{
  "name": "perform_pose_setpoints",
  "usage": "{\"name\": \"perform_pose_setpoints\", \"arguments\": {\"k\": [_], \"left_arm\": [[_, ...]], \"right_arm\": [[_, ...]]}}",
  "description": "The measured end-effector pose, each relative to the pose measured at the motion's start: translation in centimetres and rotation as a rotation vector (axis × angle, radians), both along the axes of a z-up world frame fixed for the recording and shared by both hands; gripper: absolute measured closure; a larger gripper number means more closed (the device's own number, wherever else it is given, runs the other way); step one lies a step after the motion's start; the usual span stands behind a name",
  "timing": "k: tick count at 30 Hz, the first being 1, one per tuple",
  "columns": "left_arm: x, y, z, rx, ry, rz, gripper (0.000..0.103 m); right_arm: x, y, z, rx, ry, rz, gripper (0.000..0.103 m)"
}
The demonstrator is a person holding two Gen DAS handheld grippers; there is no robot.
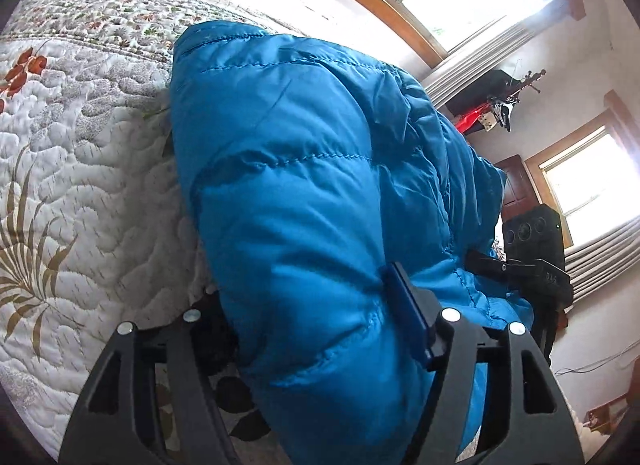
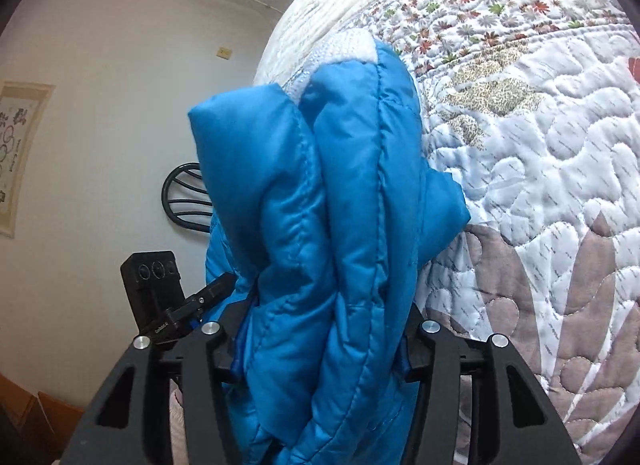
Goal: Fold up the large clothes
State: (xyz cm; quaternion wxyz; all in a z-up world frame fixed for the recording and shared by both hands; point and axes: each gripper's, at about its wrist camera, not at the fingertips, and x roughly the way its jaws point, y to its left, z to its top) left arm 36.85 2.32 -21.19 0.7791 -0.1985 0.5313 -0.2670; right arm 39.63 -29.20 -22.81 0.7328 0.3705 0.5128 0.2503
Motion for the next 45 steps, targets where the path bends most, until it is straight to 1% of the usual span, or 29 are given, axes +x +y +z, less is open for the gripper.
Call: {"name": "perform_pose_setpoints", "arguments": {"k": [1, 3, 7, 9, 10, 11, 14, 15, 18, 20, 23, 27, 33, 38, 42, 45], "left_arm": [[0.7, 0.0, -0.2, 0.019, 0.005, 0.008, 0.032], [0.3, -0.2, 0.7, 0.076, 0.010, 0.020, 0.026], [-1.1, 0.2, 3.3, 0.177, -0.002, 0.044, 0.023], [-2.1, 0.3, 4.6, 0.228, -0.010, 0.050, 0.021], [-3.0, 0.4, 5.4, 0.251, -0.026, 0.056, 0.020], [-3.7, 0.4, 6.2, 0.274, -0.039, 0.060, 0.016], [-6.5, 0.3, 7.9, 0.351, -0.083, 0.096, 0.012], [-7.6, 0.4, 8.3, 0.383, -0.090, 0.106, 0.012], [-10.2, 0.4, 9.7, 0.424, -0.111, 0.148, 0.011], [-11.5, 0.2, 10.6, 0.457, -0.114, 0.164, 0.011], [-13.6, -0.5, 11.8, 0.504, -0.134, 0.157, 0.011], [-16.3, -1.0, 13.5, 0.496, -0.144, 0.153, 0.011], [-19.5, -0.8, 15.5, 0.521, -0.167, 0.185, 0.009], [-22.2, -0.9, 17.6, 0.521, -0.199, 0.202, 0.007], [-23.9, -0.9, 18.9, 0.528, -0.228, 0.209, 0.006], [-24.7, -1.1, 19.5, 0.546, -0.231, 0.208, 0.006]], "right_arm": [[0.0, -0.2, 0.0, -0.013, 0.001, -0.001, 0.044], [-0.3, 0.0, 1.1, -0.059, -0.005, -0.003, 0.039], [-1.8, -0.1, 3.7, -0.140, -0.024, -0.025, 0.028], [-3.5, -0.3, 5.3, -0.192, -0.040, -0.032, 0.025], [-4.4, -0.3, 6.2, -0.224, -0.054, -0.033, 0.023], [-5.5, -0.4, 7.2, -0.257, -0.068, -0.035, 0.021], [-8.8, -0.2, 9.9, -0.360, -0.109, -0.038, 0.013], [-9.8, 0.3, 10.8, -0.395, -0.125, -0.033, 0.012], [-12.4, 1.4, 12.4, -0.501, -0.154, -0.028, 0.010], [-13.8, 2.3, 13.2, -0.542, -0.163, -0.025, 0.010], [-15.9, 3.2, 14.3, -0.590, -0.171, -0.028, 0.010], [-17.4, 5.0, 14.9, -0.653, -0.177, -0.046, 0.009], [-19.9, 5.8, 16.2, -0.679, -0.187, -0.084, 0.009], [-21.6, 6.4, 17.0, -0.693, -0.185, -0.101, 0.009], [-22.6, 6.6, 17.3, -0.698, -0.180, -0.105, 0.009], [-23.3, 6.8, 17.7, -0.703, -0.181, -0.111, 0.009]]}}
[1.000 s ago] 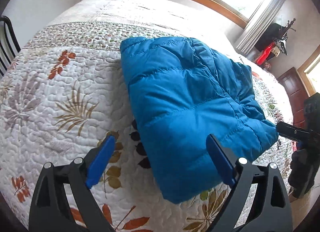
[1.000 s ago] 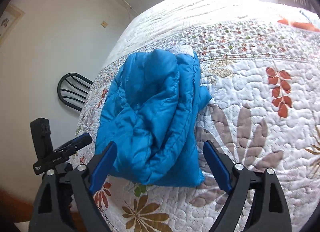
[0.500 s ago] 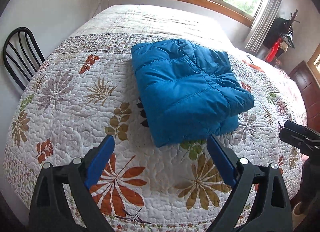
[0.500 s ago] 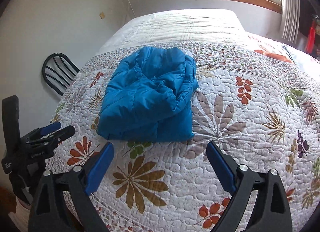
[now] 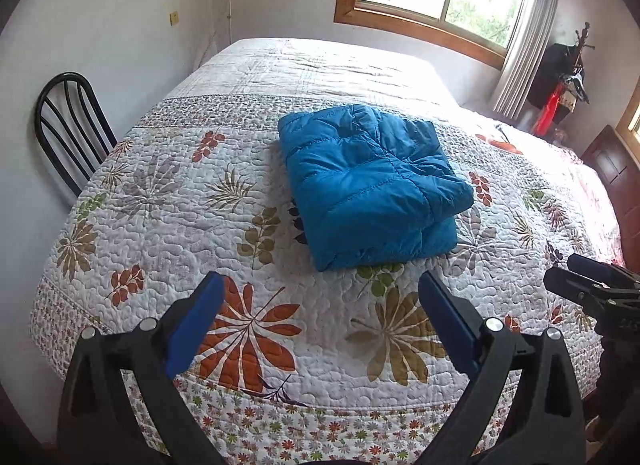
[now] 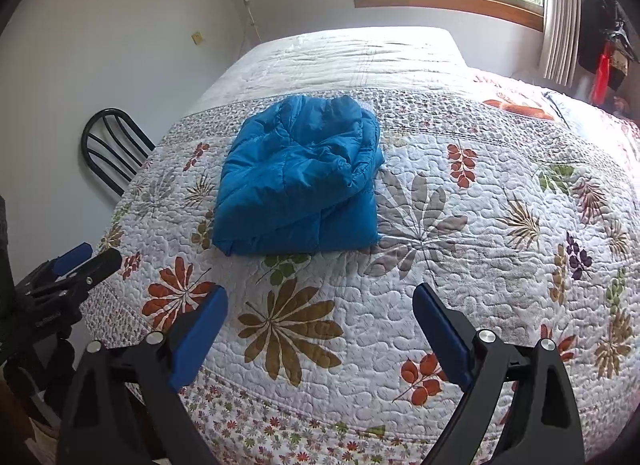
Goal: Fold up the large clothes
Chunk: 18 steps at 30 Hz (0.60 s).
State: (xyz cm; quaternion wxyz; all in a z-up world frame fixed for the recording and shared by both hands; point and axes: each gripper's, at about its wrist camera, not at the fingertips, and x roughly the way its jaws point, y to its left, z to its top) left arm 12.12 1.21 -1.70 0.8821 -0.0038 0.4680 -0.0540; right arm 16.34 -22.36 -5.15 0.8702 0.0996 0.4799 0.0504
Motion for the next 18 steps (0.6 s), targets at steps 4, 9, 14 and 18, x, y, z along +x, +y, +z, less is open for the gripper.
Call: {"name": "perform_pose_setpoints", "arguments": {"k": [4, 9, 14, 18], "left_arm": [[-1.0, 0.0, 0.5, 0.000, 0.000, 0.006, 0.006], [-2.1, 0.2, 1.1, 0.015, -0.010, 0.018, 0.006], [-2.8, 0.3, 1.3, 0.017, -0.016, 0.019, 0.006], [-3.1, 0.3, 1.3, 0.026, -0.017, 0.021, 0.006]], "right_arm": [[-0.8, 0.3, 0.5, -0.010, -0.006, 0.004, 0.009], [-1.4, 0.5, 0.9, -0.007, -0.011, 0.007, 0.009], [-1.6, 0.6, 0.9, -0.009, -0.013, 0.012, 0.009], [-1.7, 0.8, 0.9, -0.009, -0.008, 0.019, 0.009]]}}
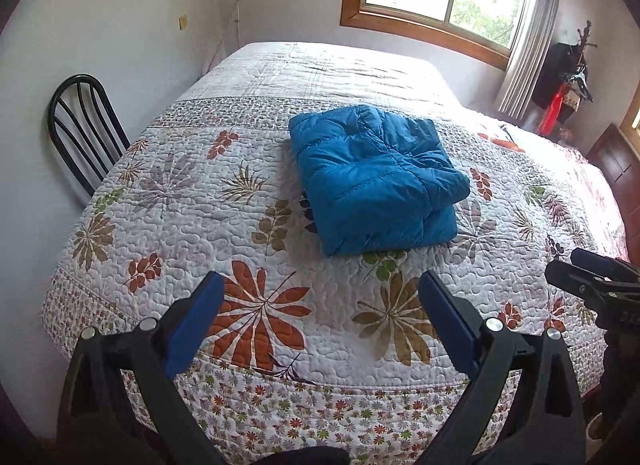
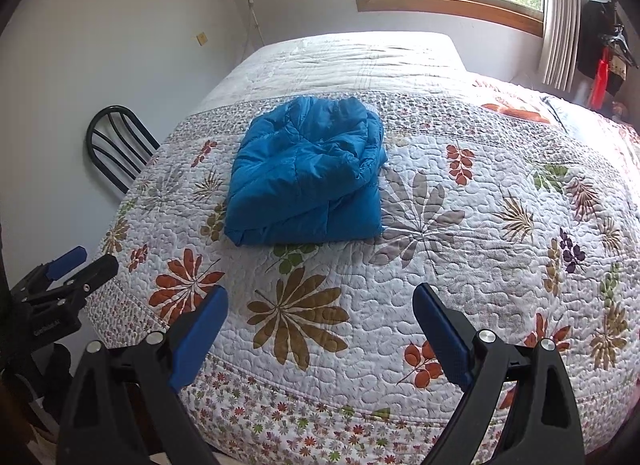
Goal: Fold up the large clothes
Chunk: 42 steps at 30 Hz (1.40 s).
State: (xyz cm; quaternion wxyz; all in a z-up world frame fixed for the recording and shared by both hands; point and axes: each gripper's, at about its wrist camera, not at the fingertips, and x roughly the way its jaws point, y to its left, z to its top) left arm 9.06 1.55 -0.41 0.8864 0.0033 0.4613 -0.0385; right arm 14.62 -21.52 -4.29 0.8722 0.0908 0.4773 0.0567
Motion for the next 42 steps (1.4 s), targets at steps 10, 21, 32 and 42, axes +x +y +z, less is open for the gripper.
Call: {"name": "perform_pose_setpoints", "arguments": {"k": [10, 21, 32, 42], "left_arm": [[-0.13, 0.04, -0.07, 0.000, 0.003, 0.003, 0.006], [0.08, -0.05, -0.11, 0.004, 0.003, -0.004, 0.006], [0.31, -0.13, -0.22, 0.007, 0.005, -0.009, 0.006], [0.64, -0.08, -0.52, 0.009, 0.012, -0.018, 0.006]], "right_arm": [[-0.09, 0.20, 0.31, -0.003, -0.007, 0.007, 0.009], [0.11, 0.22, 0.31, 0.001, -0.008, 0.011, 0.009], [0.41, 0.07, 0.06, 0.002, -0.002, 0.008, 0.009], [0.61, -0.09, -0.15, 0.003, 0.002, 0.006, 0.009]]}}
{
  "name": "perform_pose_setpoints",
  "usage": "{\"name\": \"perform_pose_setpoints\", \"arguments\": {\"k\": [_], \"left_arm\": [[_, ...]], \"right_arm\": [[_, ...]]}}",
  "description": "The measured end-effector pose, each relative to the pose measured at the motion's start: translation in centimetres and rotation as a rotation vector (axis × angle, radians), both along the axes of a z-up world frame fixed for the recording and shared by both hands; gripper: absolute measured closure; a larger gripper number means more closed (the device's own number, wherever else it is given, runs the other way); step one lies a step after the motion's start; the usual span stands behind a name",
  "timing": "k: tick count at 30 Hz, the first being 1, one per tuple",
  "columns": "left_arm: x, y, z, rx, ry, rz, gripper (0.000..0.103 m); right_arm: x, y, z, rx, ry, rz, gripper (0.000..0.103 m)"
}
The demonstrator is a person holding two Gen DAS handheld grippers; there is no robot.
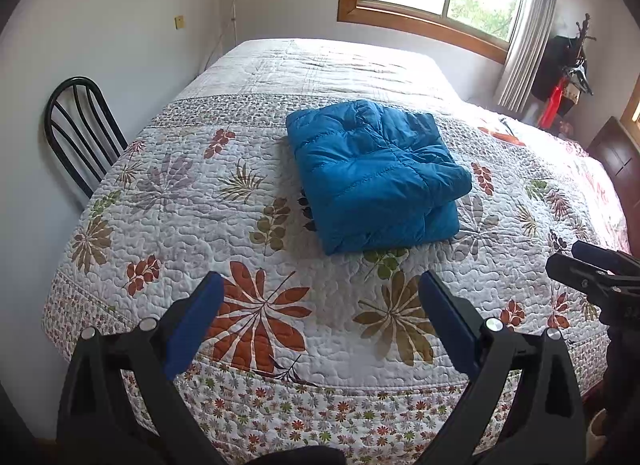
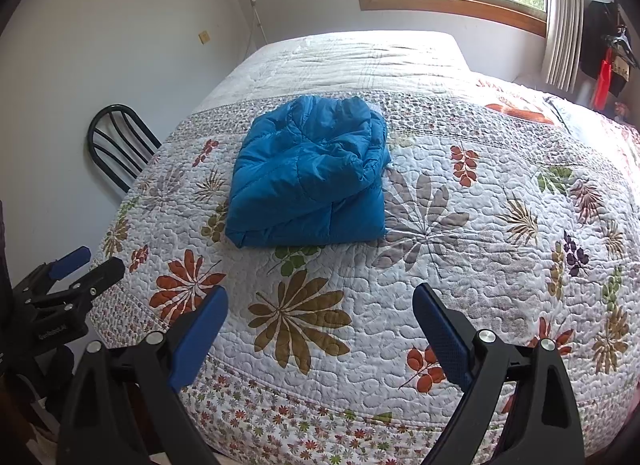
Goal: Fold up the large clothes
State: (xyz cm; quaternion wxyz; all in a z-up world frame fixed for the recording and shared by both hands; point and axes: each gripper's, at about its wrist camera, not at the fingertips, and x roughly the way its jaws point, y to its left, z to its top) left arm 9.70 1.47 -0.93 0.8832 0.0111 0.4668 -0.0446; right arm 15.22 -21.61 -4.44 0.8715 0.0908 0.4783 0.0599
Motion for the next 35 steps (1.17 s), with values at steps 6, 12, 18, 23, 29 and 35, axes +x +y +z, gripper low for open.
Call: {"name": "perform_pose_setpoints", "arguments": {"k": [6, 12, 18, 23, 29, 35], "left_arm": [[0.2, 0.0, -0.2, -0.003, 0.004, -0.006, 0.006], [0.3, 0.0, -0.3, -0.003, 0.005, -0.007, 0.006], [0.5, 0.1, -0.4, -0.009, 0.008, -0.012, 0.006], [0.9, 0.2, -0.5, -0.006, 0.005, -0.012, 0.006], [0.9, 0.1, -0.6, -0.001, 0.006, -0.012, 0.006], [0.9, 0.1, -0.7, 0.000, 0.007, -0.014, 0.006]], "right_arm": [[0.1, -0.1, -0.2, 0.000, 0.005, -0.002, 0.009], [0.3, -0.2, -0.4, 0.000, 0.009, -0.005, 0.009], [0.6, -0.3, -0.8, 0.001, 0.016, -0.010, 0.009], [0.7, -0.3, -0.9, 0.000, 0.018, -0.013, 0.009], [0.7, -0.4, -1.0, 0.001, 0.021, -0.013, 0.009], [0.7, -0.4, -1.0, 0.001, 0.020, -0.011, 0.009]]}}
